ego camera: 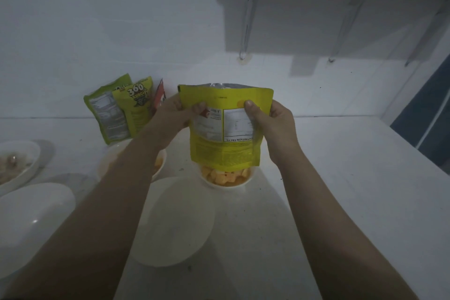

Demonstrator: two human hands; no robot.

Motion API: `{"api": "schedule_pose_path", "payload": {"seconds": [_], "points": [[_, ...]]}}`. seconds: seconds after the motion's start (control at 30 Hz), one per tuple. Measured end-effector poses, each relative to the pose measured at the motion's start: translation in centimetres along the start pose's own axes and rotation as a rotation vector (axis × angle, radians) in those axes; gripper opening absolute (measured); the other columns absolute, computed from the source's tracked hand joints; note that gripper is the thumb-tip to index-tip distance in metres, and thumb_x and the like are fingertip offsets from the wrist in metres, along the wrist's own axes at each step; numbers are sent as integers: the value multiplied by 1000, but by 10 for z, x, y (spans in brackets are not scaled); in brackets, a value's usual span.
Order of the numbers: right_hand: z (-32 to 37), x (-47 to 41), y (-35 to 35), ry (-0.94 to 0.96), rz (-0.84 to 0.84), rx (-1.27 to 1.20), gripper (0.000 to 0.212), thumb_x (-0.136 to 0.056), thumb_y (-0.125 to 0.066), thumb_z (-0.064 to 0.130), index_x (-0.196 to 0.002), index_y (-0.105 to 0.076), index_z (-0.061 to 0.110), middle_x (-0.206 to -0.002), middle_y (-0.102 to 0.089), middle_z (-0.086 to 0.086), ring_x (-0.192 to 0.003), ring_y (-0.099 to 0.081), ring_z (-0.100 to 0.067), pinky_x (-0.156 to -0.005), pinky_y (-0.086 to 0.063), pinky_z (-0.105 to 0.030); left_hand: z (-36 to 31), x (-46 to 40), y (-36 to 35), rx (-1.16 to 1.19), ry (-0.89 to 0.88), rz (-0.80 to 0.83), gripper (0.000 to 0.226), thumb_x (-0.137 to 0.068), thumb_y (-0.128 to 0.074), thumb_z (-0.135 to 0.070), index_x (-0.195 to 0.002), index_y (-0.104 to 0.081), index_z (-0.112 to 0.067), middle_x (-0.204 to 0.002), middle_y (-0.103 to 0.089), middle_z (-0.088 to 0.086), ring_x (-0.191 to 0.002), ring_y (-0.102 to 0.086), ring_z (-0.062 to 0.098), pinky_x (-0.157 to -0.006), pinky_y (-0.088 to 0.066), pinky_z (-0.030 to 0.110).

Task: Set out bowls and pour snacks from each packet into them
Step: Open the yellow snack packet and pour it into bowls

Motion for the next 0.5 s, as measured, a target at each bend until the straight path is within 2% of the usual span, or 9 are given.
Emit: {"api": "schedule_pose_path", "payload": {"seconds": [0.13, 0.27, 0.37, 0.5], "points": [[3, 2, -6, 4, 29, 15, 24, -89, -70, 21, -111, -64, 12, -100, -75, -3, -90, -73, -15, -77, -60, -31, -6, -4, -8, 49, 8, 45, 34, -83, -63, -20, -117, -60, -18, -111, -71, 3, -104, -68, 21, -80, -57, 32], [-1, 1, 6, -6, -59, -11, 21, -86, -73, 16, -101, -70, 1, -96, -76, -11, -86, -73, -24, -77, -60, -37, -14, -4, -3, -18, -47, -53, 15, -90, -60, -10, -102, -66, -6, -89, -76, -4, -76, -72, 10, -63, -54, 19], [-5, 1, 3, -69, -12, -32, 23, -85, -74, 18, -102, -71, 3, -96, -76, -10, -89, -73, -26, -80, -59, -38, -9, -6, -1, -47, -45, -44, 24, -84, -64, -20, -105, -69, -10, -101, -76, 1, -94, -72, 19, -74, -56, 26], [4, -1, 5, -34, -82, -56, 7, -86, -73, 13, -80, -72, 8, -72, -75, -1, -68, -72, -18, -66, -61, -32, 3, -6, -2, -78, -2, 10, 32, -76, -71, -19, -108, -71, -16, -113, -72, 7, -106, -68, 24, -85, -57, 33]]}}
Point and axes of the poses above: each hand's wrist, its own x-axis away from the middle knuckle, its own y-axis out of the back of the hand, z = x × y, the point moved 8 cm from there along -x, towards the middle knuckle
